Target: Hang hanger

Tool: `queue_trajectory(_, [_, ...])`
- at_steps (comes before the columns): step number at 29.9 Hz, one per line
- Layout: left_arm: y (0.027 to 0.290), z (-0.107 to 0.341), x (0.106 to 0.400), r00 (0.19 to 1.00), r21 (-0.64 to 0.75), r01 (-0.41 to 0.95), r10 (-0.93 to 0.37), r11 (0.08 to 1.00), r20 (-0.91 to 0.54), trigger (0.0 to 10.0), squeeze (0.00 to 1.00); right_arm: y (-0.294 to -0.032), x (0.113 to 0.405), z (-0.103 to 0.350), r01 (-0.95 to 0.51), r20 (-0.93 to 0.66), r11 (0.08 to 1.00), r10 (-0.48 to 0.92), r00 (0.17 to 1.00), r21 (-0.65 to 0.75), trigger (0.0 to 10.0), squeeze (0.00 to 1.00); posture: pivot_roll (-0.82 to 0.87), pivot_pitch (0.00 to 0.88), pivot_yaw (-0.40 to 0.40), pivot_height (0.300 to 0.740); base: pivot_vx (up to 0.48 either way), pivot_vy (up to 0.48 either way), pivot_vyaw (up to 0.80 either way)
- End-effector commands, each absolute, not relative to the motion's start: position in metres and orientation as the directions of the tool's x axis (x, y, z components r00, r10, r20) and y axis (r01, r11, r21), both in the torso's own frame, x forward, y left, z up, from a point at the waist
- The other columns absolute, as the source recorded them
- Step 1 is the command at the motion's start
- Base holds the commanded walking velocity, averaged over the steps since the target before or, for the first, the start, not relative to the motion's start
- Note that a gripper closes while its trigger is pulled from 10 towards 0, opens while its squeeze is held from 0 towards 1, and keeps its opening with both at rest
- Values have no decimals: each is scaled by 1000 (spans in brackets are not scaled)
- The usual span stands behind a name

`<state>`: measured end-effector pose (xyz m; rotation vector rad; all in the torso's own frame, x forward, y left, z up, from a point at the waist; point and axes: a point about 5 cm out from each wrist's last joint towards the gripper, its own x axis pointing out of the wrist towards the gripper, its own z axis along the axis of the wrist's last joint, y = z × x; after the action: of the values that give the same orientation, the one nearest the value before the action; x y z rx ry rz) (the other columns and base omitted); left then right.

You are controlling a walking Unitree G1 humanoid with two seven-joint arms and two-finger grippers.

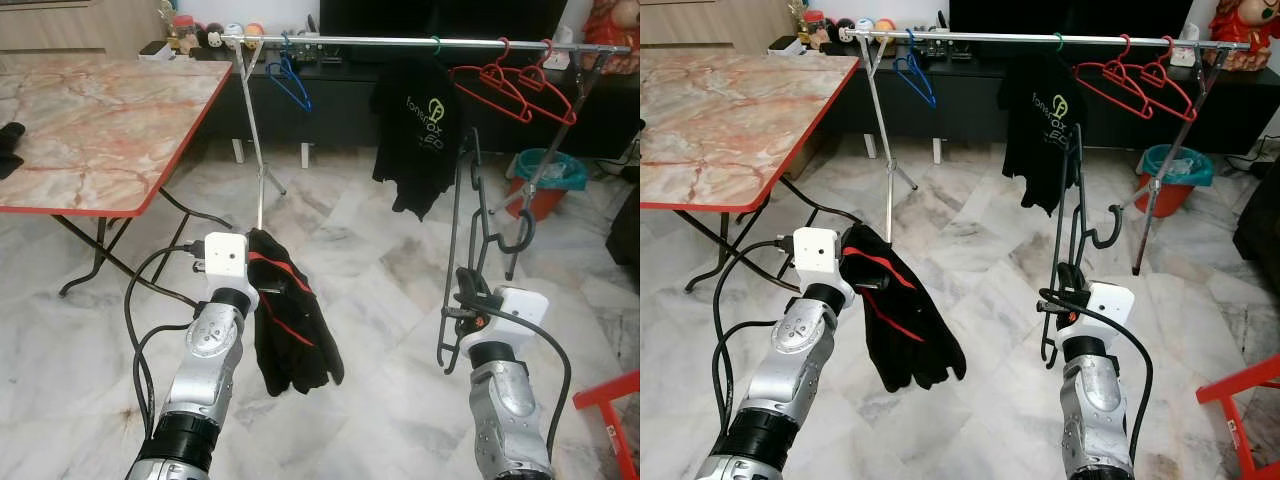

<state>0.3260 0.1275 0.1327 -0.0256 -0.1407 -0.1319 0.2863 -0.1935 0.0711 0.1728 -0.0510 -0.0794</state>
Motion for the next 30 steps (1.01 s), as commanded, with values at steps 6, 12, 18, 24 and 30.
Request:
queue_trajectory(6, [160,117,315,987,79,103,-112,991,117,10000,0,-185,290,71,63,46,978,-73,996,198,10000,0,-8,0,21,740,333,0,0])
queue_trajectory(12, [194,98,289,994,159,88,-97,983,48,10000,0,-195,288,71,90,49,978,-101,994,188,10000,0,-1,0,24,740,331,0,0])
queue_trajectory(18, [206,94,281,997,173,57,-64,983,32,10000,0,-194,288,67,94,34,978,-102,994,188,10000,0,10,0,15,740,339,0,0])
queue_trajectory(24, [196,98,287,996,156,67,-75,986,47,10000,0,-191,290,69,80,36,980,-88,995,183,10000,0,1,0,12,740,353,0,0])
queue_trajectory(30, [193,99,289,996,140,70,-77,988,48,10000,0,-193,289,68,74,31,986,-79,996,150,10000,0,-3,0,10,740,357,0,0])
